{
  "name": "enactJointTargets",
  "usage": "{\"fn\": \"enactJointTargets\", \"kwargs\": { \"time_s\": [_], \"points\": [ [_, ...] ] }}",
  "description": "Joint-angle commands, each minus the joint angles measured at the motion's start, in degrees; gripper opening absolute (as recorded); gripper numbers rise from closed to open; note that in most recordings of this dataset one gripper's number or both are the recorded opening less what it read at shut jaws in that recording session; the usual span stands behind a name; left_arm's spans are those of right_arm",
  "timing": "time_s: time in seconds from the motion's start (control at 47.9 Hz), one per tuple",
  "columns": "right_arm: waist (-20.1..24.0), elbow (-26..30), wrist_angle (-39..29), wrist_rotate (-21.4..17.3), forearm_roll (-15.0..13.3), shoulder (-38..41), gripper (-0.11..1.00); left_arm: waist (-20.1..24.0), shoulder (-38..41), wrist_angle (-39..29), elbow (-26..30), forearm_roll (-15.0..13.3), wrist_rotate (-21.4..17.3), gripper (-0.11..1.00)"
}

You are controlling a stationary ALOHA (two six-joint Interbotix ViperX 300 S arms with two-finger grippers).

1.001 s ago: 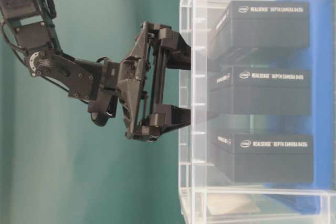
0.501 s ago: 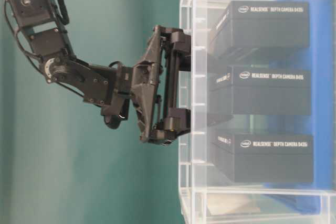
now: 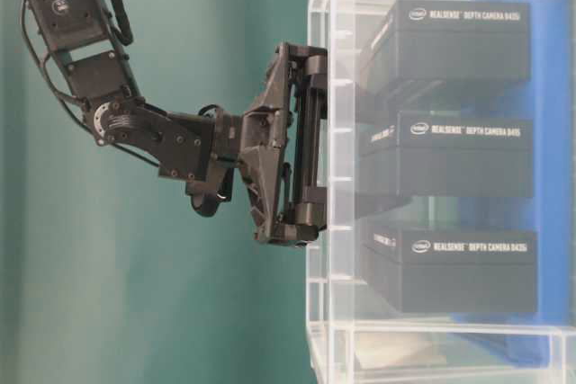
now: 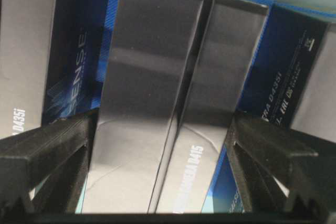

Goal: Take out the box from the case.
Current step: 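Lower the right gripper around the middle black box and close it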

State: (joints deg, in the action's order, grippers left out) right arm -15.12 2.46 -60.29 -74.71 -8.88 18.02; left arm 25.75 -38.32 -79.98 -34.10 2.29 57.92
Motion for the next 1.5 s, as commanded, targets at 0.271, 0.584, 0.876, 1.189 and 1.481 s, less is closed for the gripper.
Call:
{"fn": "enactJointTargets", "kwargs": {
  "time_s": [0.271,0.584,0.876,1.189,1.481],
  "points": [
    [0.00,0.26,0.00,-2.55,-0.26,-1.14,0.84,0.09,-0.26,0.18,0.53,0.26,0.00,0.99],
    [0.26,0.26,-0.44,-2.29,-0.26,-1.14,0.69,0.09,-0.26,0.18,0.53,0.26,0.00,0.99],
    [0.26,0.53,-0.26,-2.64,-0.26,-1.14,0.69,0.09,-0.35,0.09,0.53,0.26,0.00,0.99],
    [0.26,2.02,-0.70,-3.16,-1.05,-1.14,0.69,0.09,-0.35,0.09,0.53,0.18,0.00,0.99],
    [0.26,6.59,-5.63,-2.99,-2.55,-2.46,0.69,0.09,-0.35,0.09,0.53,0.18,0.00,0.99]
  ]
}}
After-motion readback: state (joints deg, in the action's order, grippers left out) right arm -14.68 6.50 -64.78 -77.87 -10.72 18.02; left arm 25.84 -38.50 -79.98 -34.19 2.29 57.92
